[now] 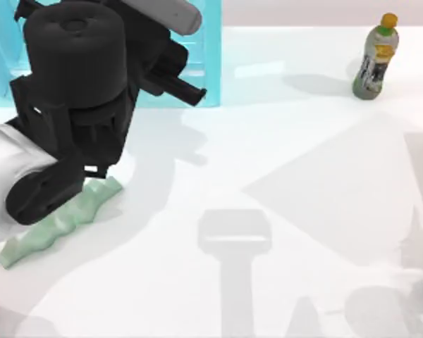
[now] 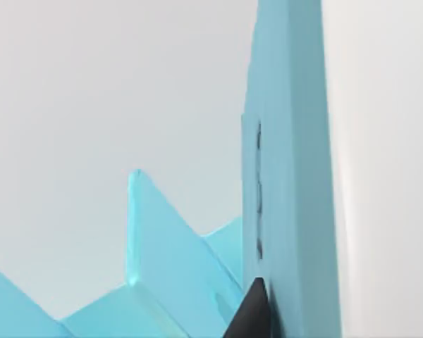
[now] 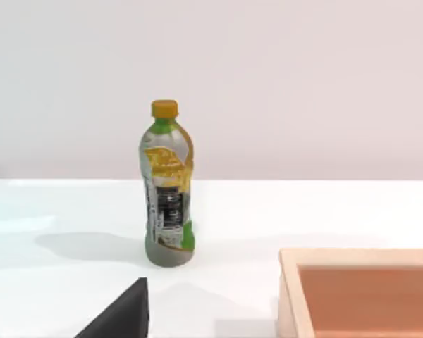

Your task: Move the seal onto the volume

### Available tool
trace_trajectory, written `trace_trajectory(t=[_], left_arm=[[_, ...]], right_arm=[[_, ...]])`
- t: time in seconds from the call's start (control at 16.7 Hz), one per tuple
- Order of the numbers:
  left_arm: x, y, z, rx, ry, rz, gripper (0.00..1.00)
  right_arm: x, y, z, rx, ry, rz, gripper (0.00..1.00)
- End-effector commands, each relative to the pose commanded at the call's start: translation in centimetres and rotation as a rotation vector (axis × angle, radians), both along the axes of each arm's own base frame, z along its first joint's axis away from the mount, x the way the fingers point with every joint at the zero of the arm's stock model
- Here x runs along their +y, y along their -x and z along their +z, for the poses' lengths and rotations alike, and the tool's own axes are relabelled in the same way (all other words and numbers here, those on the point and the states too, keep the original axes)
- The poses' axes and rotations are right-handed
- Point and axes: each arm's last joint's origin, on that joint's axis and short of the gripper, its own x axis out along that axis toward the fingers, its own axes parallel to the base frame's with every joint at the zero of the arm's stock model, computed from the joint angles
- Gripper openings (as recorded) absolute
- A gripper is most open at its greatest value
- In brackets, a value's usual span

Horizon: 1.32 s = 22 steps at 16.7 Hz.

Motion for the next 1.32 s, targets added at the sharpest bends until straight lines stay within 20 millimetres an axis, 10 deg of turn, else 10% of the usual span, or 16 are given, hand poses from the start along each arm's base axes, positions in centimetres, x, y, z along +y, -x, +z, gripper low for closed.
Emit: trace_trajectory(t=[1.2,1.26,1.32], left_arm=[[-12.5,5.1,-13.6,-0.074,-2.992,-0.844,0.0],[-13.0,5.5,-14.0,0.089,2.919,0.826,0.0],[-13.5,5.9,-14.4,0.099,2.795,0.79,0.0]], right_arm=[[0.0,0.0,0.0,0.0,0.0,0.0,1.0],[0.0,0.0,0.0,0.0,0.0,0.0,1.0],[0.0,0.0,0.0,0.0,0.0,0.0,1.0]])
